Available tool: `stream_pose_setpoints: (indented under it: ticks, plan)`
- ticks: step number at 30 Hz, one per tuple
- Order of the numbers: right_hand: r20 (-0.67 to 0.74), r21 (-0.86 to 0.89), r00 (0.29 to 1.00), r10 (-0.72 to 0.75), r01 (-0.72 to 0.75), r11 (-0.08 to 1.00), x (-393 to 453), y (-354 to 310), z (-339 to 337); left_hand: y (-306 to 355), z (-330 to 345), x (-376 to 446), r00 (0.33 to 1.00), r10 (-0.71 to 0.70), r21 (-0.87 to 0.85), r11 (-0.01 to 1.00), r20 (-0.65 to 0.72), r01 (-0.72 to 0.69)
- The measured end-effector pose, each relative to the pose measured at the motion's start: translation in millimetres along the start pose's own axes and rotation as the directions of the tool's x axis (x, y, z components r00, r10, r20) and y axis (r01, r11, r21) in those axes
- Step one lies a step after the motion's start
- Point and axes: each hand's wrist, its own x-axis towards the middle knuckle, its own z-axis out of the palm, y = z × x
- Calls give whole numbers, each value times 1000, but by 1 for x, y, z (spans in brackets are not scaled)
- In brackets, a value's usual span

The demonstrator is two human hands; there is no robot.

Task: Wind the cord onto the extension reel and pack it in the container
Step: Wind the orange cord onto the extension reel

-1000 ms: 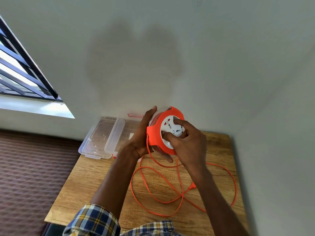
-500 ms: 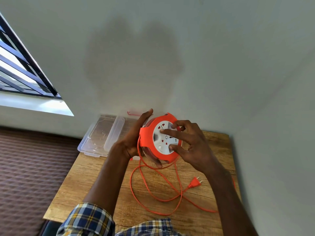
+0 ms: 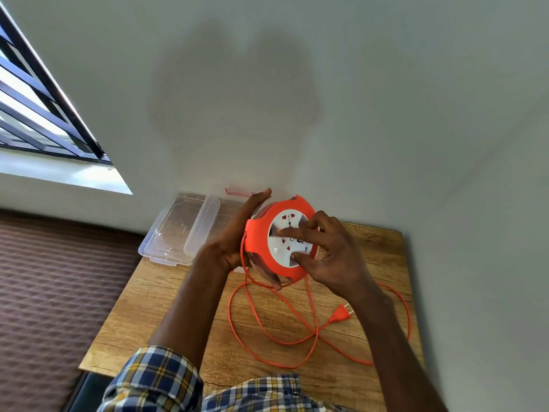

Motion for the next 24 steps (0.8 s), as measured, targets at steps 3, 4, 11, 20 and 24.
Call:
stream_pose_setpoints:
  ticks: [3, 4, 11, 20, 24]
  plan:
    - [-87, 105, 988, 124, -115, 988, -1, -8, 2, -2, 4, 4, 999, 43, -14, 999, -13, -43]
    - [-149, 137, 973, 174, -154, 979, 0, -13, 5, -2, 6, 6, 998, 62, -31, 998, -20, -63]
    - [-239, 156, 906, 350, -320, 935, 10, -27, 8, -1, 13, 12, 995, 95, -35, 995, -32, -97]
    - [-22, 49, 1000, -14, 15, 999, 3, -1, -11, 6, 2, 5, 995, 53, -117, 992, 87, -42]
    - [55, -88, 996, -71, 75, 993, 7, -10, -12, 6, -4, 4, 993, 1, -62, 998, 118, 7]
